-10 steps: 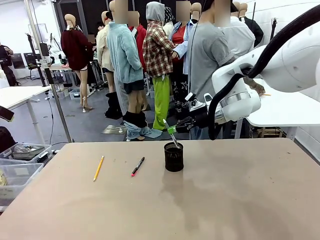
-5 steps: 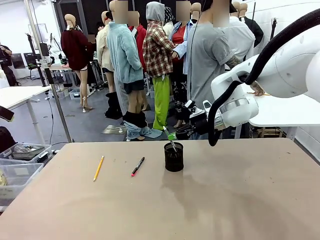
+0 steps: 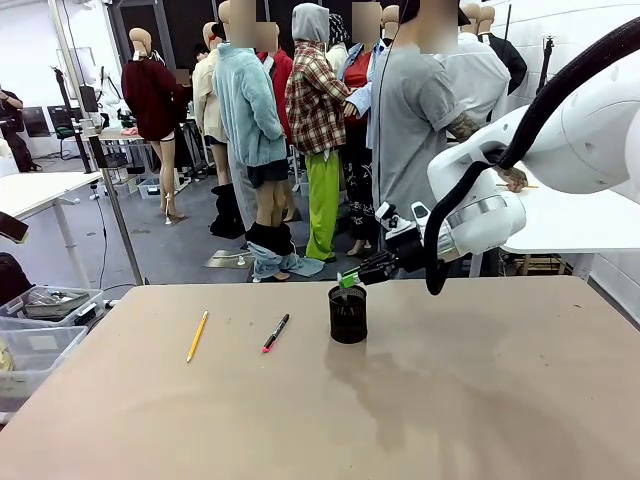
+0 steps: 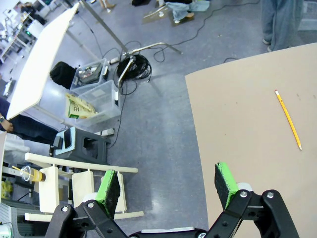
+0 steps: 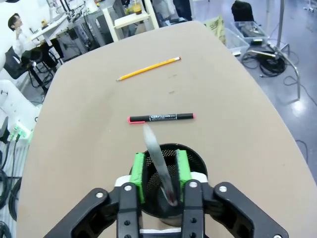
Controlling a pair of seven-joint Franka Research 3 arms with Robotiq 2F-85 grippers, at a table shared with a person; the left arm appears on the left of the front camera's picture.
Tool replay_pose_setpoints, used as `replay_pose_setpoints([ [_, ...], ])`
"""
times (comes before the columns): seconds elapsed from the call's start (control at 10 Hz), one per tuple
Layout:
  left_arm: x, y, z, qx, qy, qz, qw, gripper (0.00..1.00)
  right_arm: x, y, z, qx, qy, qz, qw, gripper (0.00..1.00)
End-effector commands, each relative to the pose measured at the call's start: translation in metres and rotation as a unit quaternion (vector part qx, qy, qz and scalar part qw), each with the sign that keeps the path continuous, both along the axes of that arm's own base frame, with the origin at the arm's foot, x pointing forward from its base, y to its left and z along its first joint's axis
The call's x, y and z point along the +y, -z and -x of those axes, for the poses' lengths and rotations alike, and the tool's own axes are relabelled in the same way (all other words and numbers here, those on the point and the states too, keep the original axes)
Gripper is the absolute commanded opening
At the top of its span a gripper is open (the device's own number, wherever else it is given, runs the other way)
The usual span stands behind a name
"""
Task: Place the pens into the pen holder.
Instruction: Pick up a writing instrument from the table and place it into the Pen holder.
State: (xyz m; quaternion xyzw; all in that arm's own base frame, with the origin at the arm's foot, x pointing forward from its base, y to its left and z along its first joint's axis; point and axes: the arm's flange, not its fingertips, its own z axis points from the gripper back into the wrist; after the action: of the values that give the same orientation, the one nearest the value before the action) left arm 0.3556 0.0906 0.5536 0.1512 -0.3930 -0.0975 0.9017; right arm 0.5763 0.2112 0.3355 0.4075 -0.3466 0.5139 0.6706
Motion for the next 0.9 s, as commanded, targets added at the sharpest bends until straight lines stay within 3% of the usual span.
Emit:
replay_pose_setpoints([
  [0.0,0.0,0.0,-0.001,-0.004,-0.002,-0.003,1.0,1.0,-0.01,-0.005,0.01,0.0,0.001,0.009,1.0,0.78],
  [0.1,0.0,0.0,-0.001,-0.004,-0.002,-0.003,1.0,1.0,-0.02,-0.011,0.015,-0.003,0.003,0.01,1.0,0.98],
  [0.3,0.0,0.0,-0.001,-0.004,-0.002,-0.003,1.0,1.0,-0.05,-0.022,0.032,-0.004,0.04,0.038,0.998,1.0],
  [0.5,0.0,0.0,-0.001,-0.004,-0.002,-0.003,1.0,1.0,-0.104,-0.047,0.066,-0.018,0.134,0.113,0.984,1.0],
  [0.7,0.0,0.0,-0.001,-0.004,-0.002,-0.003,1.0,1.0,-0.171,-0.077,0.112,-0.014,0.258,0.15,0.954,1.0],
  [0.8,0.0,0.0,-0.001,-0.004,-0.002,-0.003,1.0,1.0,-0.203,-0.089,0.135,0.01,0.325,0.169,0.93,1.0],
])
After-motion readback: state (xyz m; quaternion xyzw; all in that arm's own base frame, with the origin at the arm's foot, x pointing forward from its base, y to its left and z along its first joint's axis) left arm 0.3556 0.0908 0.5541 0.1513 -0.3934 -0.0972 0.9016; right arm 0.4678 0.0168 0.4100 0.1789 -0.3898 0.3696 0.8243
